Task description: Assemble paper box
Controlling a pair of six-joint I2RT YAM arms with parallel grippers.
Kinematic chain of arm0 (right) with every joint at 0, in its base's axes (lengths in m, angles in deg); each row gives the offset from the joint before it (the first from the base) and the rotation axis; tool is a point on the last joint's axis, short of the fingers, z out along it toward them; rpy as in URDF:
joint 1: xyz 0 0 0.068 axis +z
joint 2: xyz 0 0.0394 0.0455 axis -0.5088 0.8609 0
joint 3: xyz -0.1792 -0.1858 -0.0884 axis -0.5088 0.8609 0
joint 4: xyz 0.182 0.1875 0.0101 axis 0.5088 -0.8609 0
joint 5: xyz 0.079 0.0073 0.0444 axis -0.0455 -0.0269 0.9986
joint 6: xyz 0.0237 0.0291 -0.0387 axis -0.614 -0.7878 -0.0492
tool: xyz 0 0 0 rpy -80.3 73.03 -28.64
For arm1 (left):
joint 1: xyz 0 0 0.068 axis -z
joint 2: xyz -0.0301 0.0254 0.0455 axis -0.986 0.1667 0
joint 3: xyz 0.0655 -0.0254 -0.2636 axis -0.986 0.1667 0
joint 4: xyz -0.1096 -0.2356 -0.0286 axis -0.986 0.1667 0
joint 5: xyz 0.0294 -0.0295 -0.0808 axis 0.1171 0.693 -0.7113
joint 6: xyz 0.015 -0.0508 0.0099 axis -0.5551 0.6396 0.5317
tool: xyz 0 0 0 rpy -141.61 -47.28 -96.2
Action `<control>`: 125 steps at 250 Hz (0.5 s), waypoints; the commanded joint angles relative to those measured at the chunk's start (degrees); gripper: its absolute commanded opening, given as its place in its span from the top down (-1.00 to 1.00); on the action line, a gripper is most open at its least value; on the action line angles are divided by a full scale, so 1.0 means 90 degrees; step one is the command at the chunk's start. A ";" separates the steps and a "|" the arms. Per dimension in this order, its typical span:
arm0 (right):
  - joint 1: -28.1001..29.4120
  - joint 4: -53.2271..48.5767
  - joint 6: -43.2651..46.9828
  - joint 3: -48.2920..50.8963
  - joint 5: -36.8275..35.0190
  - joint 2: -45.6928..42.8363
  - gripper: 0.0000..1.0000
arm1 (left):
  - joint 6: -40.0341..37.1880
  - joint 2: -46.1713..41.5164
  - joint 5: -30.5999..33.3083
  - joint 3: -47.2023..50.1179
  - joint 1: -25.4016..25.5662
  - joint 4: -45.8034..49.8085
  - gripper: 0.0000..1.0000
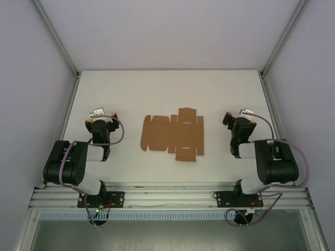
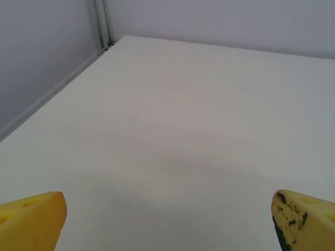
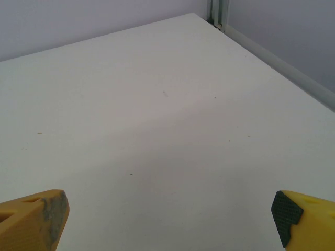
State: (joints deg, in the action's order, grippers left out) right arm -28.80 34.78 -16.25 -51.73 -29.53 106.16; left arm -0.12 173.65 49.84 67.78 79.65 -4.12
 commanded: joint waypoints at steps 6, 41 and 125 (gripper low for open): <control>-0.0039 -0.0079 -0.0097 -0.0140 0.0018 -0.0064 -1.00 | -0.0060 -0.0016 -0.0013 -0.0001 0.0021 -0.0209 -1.00; -0.0038 -0.0077 -0.0097 -0.0143 0.0018 -0.0071 -1.00 | -0.0051 -0.0019 -0.0014 -0.0011 0.0025 -0.0200 -1.00; -0.0061 -0.0133 -0.0116 -0.0171 0.0072 -0.0055 -1.00 | -0.0051 -0.0011 -0.0023 -0.0022 0.0025 -0.0175 -1.00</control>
State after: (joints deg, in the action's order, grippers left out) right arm -28.93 34.32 -16.47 -51.77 -29.27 106.19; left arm -0.12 173.65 49.84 67.78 79.65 -4.12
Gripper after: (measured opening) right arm 0.999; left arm 0.998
